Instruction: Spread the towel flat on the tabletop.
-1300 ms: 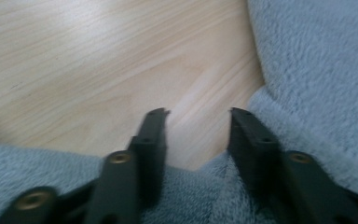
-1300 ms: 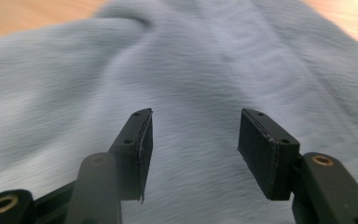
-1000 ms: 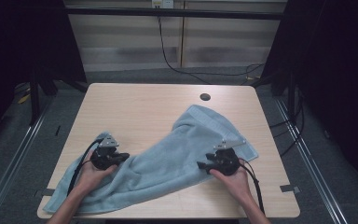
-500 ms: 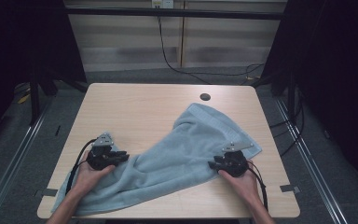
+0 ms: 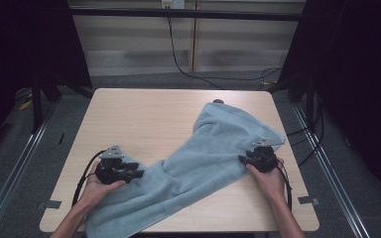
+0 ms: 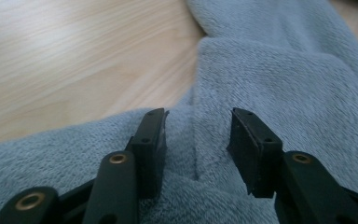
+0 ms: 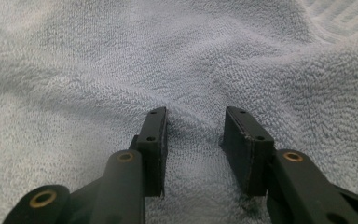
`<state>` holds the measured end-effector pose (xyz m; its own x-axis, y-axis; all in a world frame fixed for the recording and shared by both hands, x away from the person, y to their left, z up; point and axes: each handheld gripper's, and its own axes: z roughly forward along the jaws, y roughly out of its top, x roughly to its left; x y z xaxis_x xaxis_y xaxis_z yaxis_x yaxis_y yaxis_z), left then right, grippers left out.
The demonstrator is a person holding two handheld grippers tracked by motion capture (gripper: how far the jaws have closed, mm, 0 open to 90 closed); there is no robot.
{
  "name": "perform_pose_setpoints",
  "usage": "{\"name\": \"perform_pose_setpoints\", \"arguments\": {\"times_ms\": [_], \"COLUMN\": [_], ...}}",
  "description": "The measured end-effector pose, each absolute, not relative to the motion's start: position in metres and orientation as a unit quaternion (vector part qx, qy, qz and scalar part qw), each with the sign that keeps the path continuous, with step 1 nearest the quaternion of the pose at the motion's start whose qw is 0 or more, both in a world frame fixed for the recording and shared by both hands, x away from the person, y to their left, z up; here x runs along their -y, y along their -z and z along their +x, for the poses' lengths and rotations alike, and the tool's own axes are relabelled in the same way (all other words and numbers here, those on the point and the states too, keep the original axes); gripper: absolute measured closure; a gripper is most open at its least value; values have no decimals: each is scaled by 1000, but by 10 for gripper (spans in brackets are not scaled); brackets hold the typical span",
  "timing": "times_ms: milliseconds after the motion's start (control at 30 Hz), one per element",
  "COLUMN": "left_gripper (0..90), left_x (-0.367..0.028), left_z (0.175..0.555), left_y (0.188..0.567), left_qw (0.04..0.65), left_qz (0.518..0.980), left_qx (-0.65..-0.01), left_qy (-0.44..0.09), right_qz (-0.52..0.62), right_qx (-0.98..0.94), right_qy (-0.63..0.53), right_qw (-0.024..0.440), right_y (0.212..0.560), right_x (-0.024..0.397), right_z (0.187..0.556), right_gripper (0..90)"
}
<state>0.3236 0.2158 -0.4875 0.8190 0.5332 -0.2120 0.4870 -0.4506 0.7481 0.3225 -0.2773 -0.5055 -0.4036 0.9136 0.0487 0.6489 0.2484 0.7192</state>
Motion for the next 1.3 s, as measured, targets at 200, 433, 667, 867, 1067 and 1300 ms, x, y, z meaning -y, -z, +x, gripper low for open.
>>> {"name": "perform_pose_setpoints", "arguments": {"times_ms": [200,433,667,867,1067,1300], "left_gripper": [772,858,823,704,714,740], "left_x": [-199,-207,-199,-201,-215,-230], "left_z": [318,301,251,261,302,302], "left_y": [491,471,459,462,469,493], "left_qw": [406,451,468,476,468,408], "left_qz": [869,848,855,848,835,861], "left_qx": [-277,-277,-221,-231,-288,-304], "left_qy": [-45,-30,12,30,6,-14], "right_qz": [513,485,442,391,375,392], "right_qx": [-766,-774,-792,-832,-854,-844], "right_qy": [-338,-368,-395,-383,-349,-354], "right_qw": [189,172,146,87,84,91], "right_y": [505,490,478,486,495,496], "right_x": [272,255,222,176,165,193], "right_z": [321,309,298,274,266,254], "right_gripper": [422,378,387,413,413,432]}}
